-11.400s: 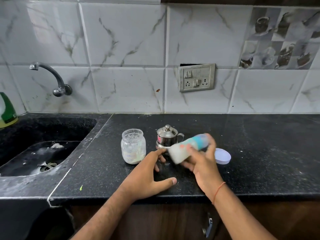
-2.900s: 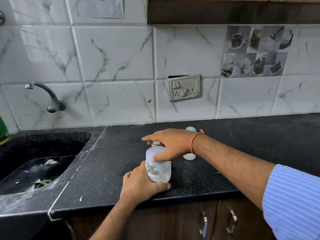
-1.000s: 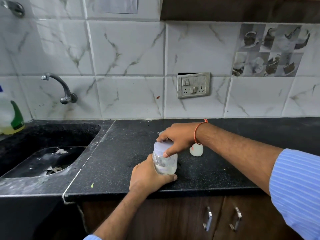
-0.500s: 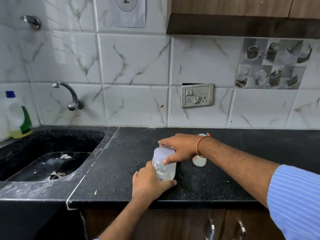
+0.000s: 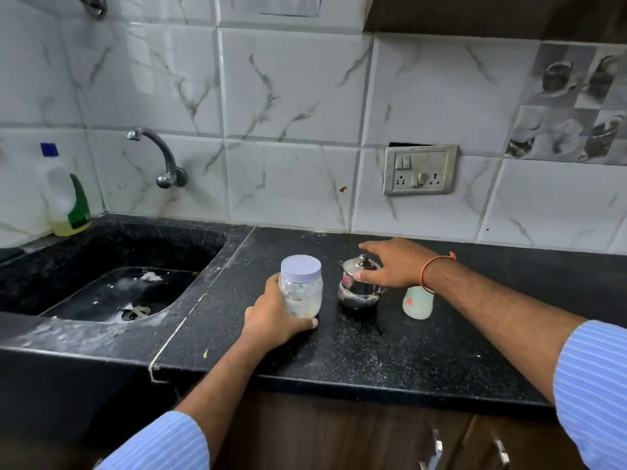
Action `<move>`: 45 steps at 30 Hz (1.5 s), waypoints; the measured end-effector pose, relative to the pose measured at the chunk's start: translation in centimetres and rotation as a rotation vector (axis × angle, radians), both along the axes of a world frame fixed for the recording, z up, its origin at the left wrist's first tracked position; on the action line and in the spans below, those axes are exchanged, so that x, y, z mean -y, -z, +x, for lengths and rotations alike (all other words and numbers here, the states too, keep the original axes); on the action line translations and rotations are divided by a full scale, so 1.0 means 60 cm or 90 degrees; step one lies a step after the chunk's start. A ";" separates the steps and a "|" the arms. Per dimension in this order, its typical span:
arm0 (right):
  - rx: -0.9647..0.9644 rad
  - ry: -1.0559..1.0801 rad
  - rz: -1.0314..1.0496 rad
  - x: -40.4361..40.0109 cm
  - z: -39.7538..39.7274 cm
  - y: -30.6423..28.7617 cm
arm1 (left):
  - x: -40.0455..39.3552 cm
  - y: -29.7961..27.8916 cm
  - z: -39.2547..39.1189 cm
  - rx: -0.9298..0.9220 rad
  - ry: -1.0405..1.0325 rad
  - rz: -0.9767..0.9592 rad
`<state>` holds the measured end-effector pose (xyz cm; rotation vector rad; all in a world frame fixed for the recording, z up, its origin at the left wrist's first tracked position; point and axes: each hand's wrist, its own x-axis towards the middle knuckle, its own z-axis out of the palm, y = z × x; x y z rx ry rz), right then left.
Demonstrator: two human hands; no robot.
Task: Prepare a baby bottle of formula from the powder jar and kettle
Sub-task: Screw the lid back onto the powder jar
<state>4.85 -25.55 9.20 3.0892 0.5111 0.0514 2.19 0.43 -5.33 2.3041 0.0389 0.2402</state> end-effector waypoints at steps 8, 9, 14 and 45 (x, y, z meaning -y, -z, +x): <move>0.048 -0.014 0.020 0.001 0.028 0.029 | 0.002 0.002 0.005 0.001 0.021 0.050; 0.047 -0.019 0.029 0.002 0.027 0.028 | 0.003 0.002 0.005 -0.001 0.023 0.056; -0.009 -0.053 0.063 0.011 0.012 0.016 | 0.006 0.001 0.005 0.001 0.011 0.076; 0.112 -0.116 0.161 0.072 -0.067 0.030 | 0.014 -0.004 0.002 -0.009 -0.006 0.109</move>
